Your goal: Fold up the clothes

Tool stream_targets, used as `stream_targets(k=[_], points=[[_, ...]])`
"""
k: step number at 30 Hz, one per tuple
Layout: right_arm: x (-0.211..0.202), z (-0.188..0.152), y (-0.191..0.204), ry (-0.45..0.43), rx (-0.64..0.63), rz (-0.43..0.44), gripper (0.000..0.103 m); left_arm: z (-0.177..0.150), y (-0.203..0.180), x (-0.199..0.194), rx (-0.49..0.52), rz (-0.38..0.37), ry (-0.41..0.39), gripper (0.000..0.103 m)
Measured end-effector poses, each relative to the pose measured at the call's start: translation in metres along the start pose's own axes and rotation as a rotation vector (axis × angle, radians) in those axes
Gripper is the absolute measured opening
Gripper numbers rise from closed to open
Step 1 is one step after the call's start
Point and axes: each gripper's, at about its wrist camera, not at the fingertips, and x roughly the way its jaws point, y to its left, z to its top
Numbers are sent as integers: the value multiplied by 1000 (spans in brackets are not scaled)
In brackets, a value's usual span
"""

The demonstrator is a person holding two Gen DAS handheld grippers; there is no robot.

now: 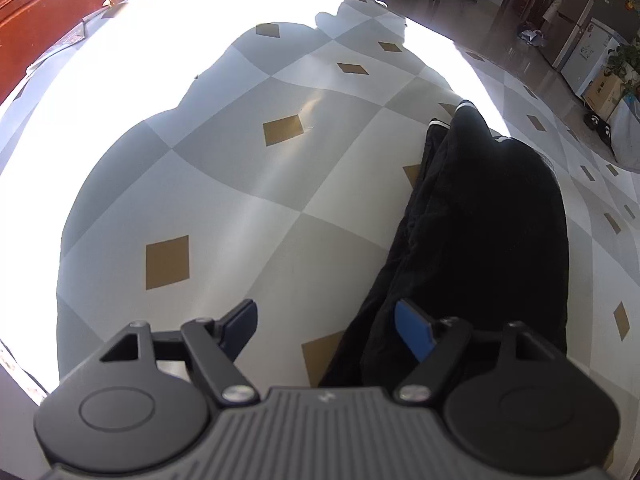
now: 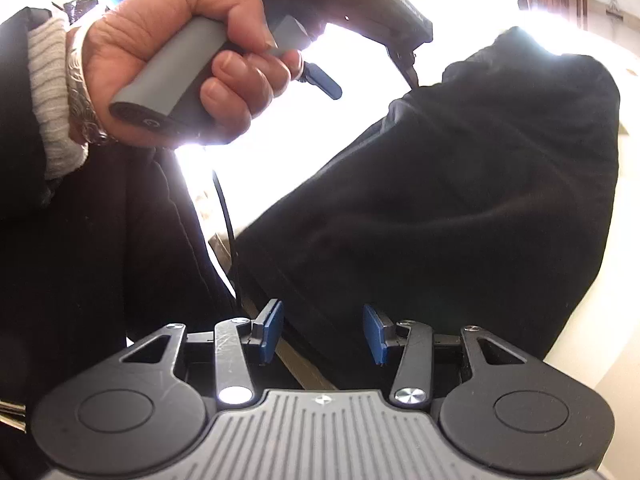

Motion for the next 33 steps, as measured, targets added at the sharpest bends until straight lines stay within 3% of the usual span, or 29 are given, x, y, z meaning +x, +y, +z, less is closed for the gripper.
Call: stream_targets(k=[5, 9, 20, 28, 33], points=[[1, 11, 20, -50, -85, 12, 40, -4, 0, -23, 62, -31, -31, 89], [9, 20, 31, -57, -123, 28, 40, -14, 2, -38, 108, -35, -48, 89], [42, 22, 62, -33, -236, -8, 40, -21, 41, -42, -18, -5, -48, 90], [57, 18, 66, -23, -239, -60, 39, -19, 39, -40, -25, -13, -45, 90], [57, 18, 60, -25, -178, -45, 27, -19, 38, -38, -23, -13, -43, 90]])
